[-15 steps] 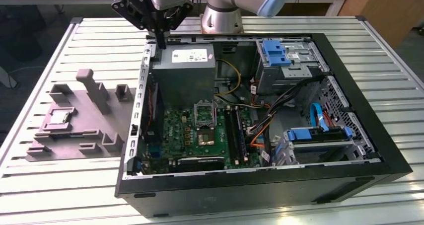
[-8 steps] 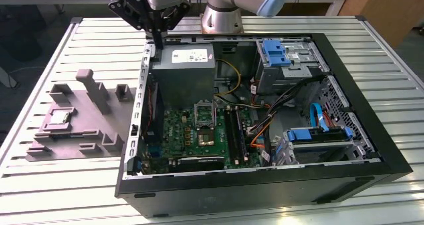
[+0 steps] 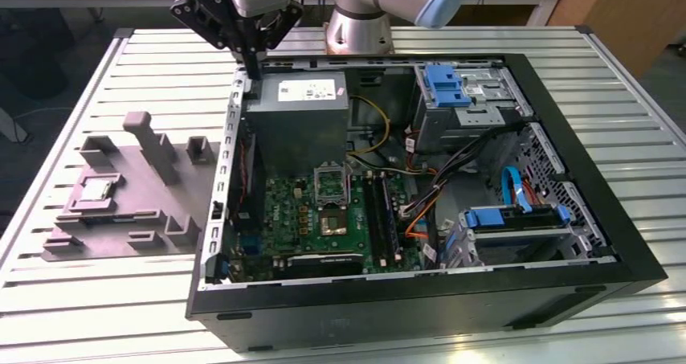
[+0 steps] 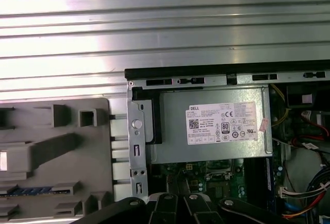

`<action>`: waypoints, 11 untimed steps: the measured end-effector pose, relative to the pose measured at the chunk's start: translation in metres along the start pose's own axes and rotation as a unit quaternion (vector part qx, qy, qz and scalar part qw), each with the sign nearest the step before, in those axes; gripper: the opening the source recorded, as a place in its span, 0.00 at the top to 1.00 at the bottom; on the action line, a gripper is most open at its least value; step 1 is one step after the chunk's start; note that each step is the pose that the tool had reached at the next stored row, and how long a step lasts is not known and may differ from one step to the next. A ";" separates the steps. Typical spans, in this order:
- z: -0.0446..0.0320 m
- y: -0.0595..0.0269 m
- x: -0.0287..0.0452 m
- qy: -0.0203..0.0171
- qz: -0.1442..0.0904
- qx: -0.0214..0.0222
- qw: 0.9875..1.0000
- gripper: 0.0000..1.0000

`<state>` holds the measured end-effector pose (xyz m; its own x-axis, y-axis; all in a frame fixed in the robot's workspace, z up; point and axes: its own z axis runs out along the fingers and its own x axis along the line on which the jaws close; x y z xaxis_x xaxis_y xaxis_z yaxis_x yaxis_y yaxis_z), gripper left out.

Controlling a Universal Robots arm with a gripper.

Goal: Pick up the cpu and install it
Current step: 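Reach for the cpu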

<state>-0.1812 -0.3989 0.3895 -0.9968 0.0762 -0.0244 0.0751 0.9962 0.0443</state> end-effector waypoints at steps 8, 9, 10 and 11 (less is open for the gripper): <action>0.0000 -0.0003 0.0042 0.000 0.000 0.000 1.000 0.89; 0.0000 -0.0004 0.0048 0.000 0.000 0.000 1.000 0.89; 0.0001 -0.0004 0.0054 0.000 0.000 0.000 1.000 0.89; 0.0001 -0.0005 0.0061 0.000 0.000 0.000 1.000 0.89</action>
<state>-0.1873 -0.3989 0.3893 -0.9968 0.0762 -0.0245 0.0751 0.9962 0.0444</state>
